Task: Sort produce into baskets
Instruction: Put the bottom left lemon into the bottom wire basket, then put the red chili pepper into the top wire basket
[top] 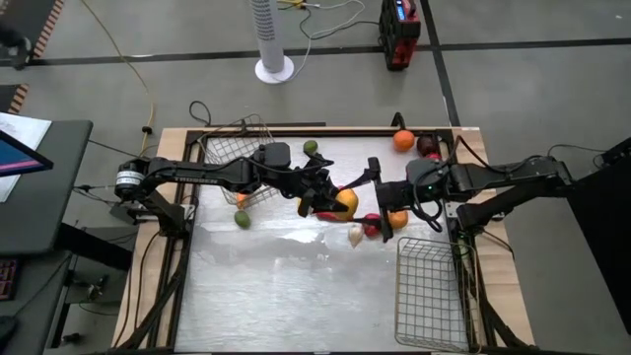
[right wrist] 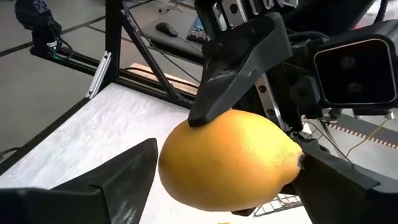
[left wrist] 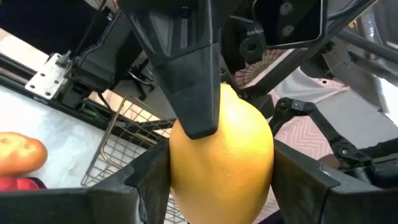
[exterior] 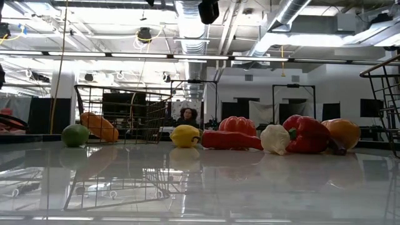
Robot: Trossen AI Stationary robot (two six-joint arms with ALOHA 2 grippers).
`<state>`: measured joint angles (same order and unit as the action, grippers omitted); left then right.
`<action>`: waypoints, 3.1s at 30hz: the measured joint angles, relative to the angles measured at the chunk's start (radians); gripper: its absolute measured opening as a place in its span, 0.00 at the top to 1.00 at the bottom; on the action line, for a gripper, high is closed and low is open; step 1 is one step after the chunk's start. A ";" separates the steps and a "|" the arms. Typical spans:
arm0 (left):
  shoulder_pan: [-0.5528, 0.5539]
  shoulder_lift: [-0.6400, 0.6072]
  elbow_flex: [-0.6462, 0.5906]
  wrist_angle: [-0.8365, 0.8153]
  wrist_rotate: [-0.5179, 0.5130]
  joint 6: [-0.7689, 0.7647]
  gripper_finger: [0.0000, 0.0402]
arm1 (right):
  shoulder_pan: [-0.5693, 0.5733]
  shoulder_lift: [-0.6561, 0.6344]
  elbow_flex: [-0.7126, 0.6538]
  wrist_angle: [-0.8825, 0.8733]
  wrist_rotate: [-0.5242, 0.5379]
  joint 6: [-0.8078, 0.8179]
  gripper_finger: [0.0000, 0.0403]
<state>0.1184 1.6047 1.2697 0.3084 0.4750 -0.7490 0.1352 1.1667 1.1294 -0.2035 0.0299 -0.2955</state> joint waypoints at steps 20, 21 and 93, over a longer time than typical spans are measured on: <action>-0.010 0.000 0.000 -0.001 -0.071 -0.003 0.18 | -0.014 0.001 -0.002 0.021 -0.003 -0.002 0.18; -0.009 0.000 0.000 -0.001 -0.071 -0.003 0.16 | -0.014 0.001 -0.002 0.020 -0.003 -0.002 0.18; -0.314 0.000 -0.006 -1.241 -0.568 0.174 0.25 | 0.030 -0.137 -0.049 -0.733 0.049 0.561 0.18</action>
<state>-0.1951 1.6042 1.2633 -0.9323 -0.0925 -0.5750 0.1657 1.0299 1.0800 -0.9361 0.0792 0.2651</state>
